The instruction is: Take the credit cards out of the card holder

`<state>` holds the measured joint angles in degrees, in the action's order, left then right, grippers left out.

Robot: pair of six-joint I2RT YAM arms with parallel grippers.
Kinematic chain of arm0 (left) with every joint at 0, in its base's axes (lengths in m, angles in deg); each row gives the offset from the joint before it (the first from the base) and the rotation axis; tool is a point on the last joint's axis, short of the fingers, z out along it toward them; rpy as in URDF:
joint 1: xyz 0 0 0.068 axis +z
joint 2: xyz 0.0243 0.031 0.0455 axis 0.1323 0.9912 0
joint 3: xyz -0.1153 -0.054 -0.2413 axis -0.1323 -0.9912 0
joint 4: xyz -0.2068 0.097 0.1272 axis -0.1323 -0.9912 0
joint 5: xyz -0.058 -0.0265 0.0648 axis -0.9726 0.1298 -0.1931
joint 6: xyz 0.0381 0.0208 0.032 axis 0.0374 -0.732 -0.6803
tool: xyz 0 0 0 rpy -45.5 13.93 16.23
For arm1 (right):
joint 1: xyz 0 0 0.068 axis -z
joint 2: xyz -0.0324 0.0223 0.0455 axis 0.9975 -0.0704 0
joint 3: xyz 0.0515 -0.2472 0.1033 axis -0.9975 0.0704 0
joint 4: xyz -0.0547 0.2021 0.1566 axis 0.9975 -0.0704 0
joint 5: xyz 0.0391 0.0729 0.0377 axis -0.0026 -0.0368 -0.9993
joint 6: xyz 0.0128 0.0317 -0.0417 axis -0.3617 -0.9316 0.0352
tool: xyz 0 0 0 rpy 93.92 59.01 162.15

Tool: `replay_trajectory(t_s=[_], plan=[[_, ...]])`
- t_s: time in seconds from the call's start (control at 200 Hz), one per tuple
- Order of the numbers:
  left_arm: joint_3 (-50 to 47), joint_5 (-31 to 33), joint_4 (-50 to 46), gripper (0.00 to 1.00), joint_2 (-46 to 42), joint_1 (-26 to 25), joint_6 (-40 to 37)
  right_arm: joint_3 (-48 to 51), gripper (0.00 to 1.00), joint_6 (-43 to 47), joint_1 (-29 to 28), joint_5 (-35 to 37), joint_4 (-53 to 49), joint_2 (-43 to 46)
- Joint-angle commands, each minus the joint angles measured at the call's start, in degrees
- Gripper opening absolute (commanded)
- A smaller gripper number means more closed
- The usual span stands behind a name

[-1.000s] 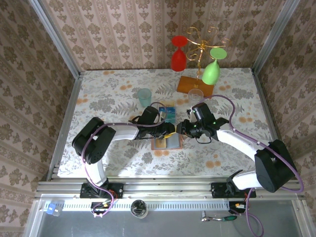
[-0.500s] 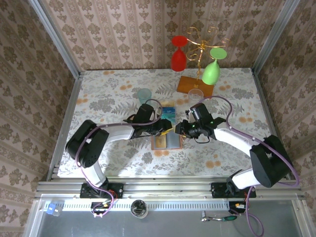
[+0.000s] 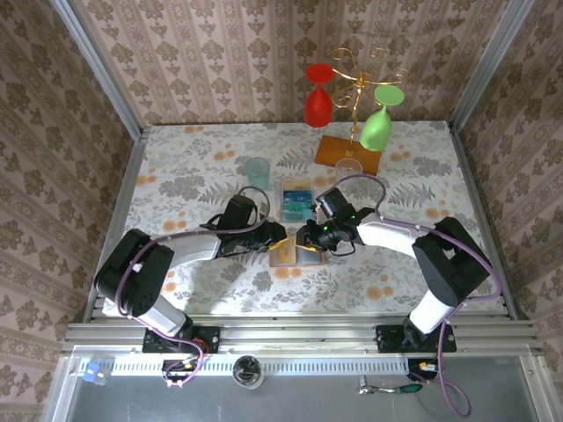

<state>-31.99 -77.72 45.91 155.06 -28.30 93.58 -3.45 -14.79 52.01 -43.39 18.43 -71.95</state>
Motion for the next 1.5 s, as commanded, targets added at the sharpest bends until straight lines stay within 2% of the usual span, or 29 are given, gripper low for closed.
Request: replay_trajectory(t_s=[0.0,0.26,0.425,0.59,0.975,1.49], plan=[[-1.56,1.12,-1.93,0.30,-1.53,0.24,-1.85,-1.33,0.25,-0.42,-0.41,-1.29,1.16,-2.36],[-2.50,1.65,-2.09,0.28,-1.37,0.30,-2.11,0.24,0.24,0.34,-0.41,0.03,1.38,-5.93],[-1.69,2.40,-4.99,0.27,-1.33,0.26,-3.22,0.84,0.23,0.93,-0.41,2.37,-0.29,-6.07],[-0.78,2.95,-7.50,0.26,-1.27,0.22,-4.42,0.16,0.23,0.92,-0.45,1.66,-0.38,-5.05],[-0.37,4.04,-9.95,0.13,-0.43,0.23,-6.38,-2.25,0.23,-0.32,-0.49,-0.98,0.29,-3.20],[0.30,4.02,-11.77,0.04,1.64,0.22,-6.92,-5.24,0.23,-0.89,-1.35,-3.07,1.60,-6.99]])
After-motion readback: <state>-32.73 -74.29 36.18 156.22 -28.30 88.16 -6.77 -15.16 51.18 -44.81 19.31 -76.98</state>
